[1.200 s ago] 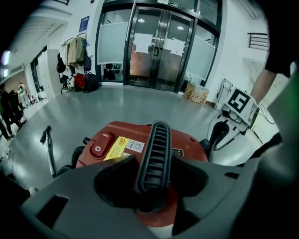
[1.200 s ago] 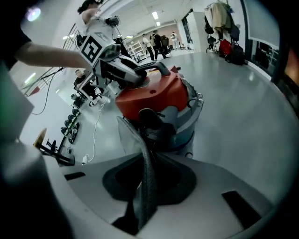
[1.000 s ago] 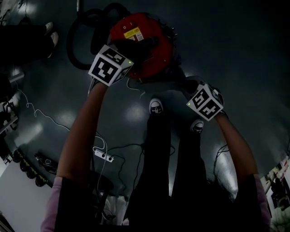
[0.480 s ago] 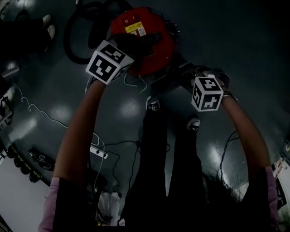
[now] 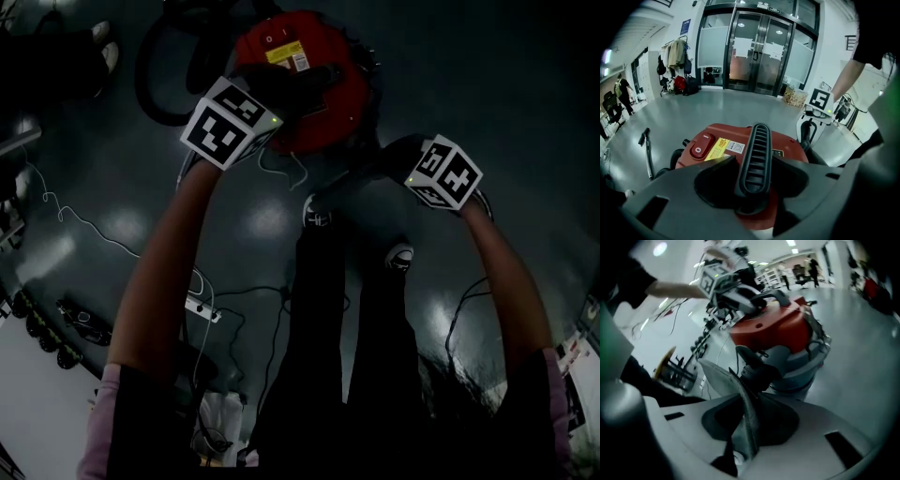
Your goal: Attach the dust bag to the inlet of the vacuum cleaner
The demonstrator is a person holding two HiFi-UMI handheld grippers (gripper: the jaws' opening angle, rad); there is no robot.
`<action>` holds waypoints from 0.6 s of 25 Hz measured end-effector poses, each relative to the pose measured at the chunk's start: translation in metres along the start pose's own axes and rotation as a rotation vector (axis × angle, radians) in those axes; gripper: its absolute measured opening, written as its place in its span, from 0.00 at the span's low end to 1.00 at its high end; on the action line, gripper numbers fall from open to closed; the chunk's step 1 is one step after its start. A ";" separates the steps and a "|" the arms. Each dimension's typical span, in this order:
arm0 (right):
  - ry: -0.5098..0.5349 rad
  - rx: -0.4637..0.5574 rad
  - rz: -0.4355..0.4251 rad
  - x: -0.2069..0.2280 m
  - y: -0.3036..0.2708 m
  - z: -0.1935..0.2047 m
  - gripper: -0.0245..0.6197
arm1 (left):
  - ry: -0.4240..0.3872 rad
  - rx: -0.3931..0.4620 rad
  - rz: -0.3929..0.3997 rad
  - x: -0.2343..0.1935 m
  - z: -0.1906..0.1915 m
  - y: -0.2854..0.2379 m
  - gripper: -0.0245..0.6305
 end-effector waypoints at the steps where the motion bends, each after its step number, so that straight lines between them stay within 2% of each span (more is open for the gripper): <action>1: -0.082 0.032 0.000 0.001 0.000 0.004 0.17 | 0.000 -0.001 -0.002 0.000 0.000 0.001 0.36; 2: -0.130 0.056 0.008 0.000 0.001 0.008 0.18 | 0.001 -0.001 -0.004 0.000 0.000 0.001 0.36; 4: -0.092 0.059 0.051 -0.005 0.002 0.010 0.18 | 0.002 0.000 -0.004 0.000 0.001 0.001 0.36; 8: 0.180 -0.050 0.118 -0.018 0.006 -0.001 0.19 | 0.004 -0.004 0.001 0.001 -0.001 0.001 0.36; 12: 0.462 -0.176 0.118 -0.026 0.001 -0.010 0.20 | 0.005 -0.002 -0.002 0.000 0.000 0.000 0.36; 15: 0.606 -0.246 0.110 -0.030 -0.002 -0.012 0.20 | 0.004 -0.004 0.001 0.000 0.001 0.000 0.36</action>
Point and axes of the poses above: the fingertips, and each gripper's own axes: y backward along the fingers, x to its right, z out of its underside, the point moved 8 cm from there along y, backward along the fingers, and after that the axes turned 6 degrees about z, right-handed, at the moved point
